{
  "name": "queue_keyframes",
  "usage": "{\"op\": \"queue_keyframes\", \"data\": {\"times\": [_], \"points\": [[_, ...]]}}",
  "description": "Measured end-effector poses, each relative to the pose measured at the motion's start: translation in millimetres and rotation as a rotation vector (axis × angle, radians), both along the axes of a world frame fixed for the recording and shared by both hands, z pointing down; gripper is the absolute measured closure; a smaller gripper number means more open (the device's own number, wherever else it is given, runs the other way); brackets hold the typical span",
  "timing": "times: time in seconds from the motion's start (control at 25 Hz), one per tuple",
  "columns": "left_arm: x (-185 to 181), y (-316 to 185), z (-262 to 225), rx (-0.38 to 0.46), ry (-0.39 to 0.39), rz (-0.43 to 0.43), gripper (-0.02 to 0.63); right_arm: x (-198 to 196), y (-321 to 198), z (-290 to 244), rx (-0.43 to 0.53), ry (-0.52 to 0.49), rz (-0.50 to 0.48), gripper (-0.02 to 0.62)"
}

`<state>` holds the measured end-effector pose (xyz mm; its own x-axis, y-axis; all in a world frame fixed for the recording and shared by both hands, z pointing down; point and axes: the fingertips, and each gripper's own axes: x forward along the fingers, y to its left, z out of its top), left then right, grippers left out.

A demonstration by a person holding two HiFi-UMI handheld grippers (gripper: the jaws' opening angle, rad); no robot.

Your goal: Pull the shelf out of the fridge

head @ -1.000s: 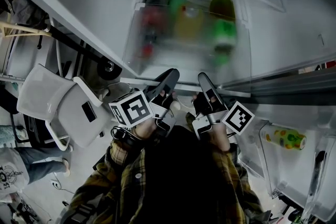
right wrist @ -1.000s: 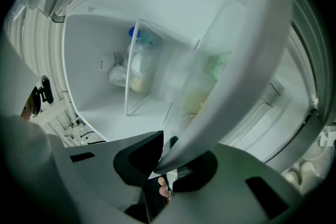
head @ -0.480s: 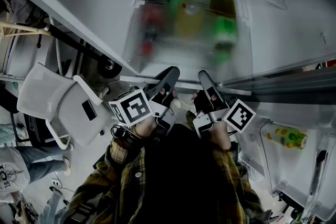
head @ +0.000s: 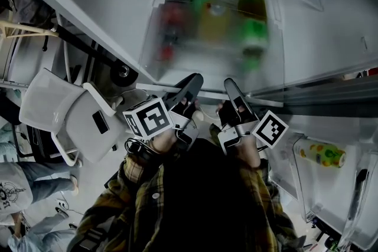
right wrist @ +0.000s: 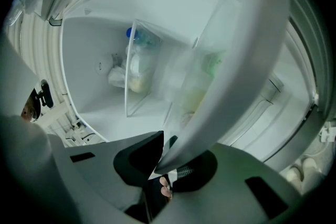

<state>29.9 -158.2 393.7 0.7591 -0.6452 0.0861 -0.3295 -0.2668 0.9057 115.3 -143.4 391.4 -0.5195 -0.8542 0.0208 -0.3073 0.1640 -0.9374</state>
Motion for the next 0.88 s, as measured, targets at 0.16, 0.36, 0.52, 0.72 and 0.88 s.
{"op": "queue_keyframes", "data": {"times": [0.16,0.36,0.52,0.72,0.88], "points": [[-0.1,1.7,4.8,-0.013,-0.003,0.0,0.54,0.1,0.0,0.4,-0.001,-0.001,-0.003,0.54],[0.6,0.9,2.9,-0.006,-0.006,-0.001,0.54,0.4,0.0,0.7,-0.002,-0.005,-0.005,0.54],[0.2,0.2,2.7,-0.006,-0.009,0.005,0.54,-0.1,-0.2,0.9,-0.005,-0.007,-0.007,0.541],[1.5,-0.8,0.1,-0.002,-0.009,0.029,0.54,0.2,0.1,1.2,-0.007,-0.009,-0.009,0.541],[2.0,-2.2,-0.6,-0.002,-0.008,0.045,0.54,0.8,-1.1,0.7,-0.003,-0.009,-0.009,0.541]]}}
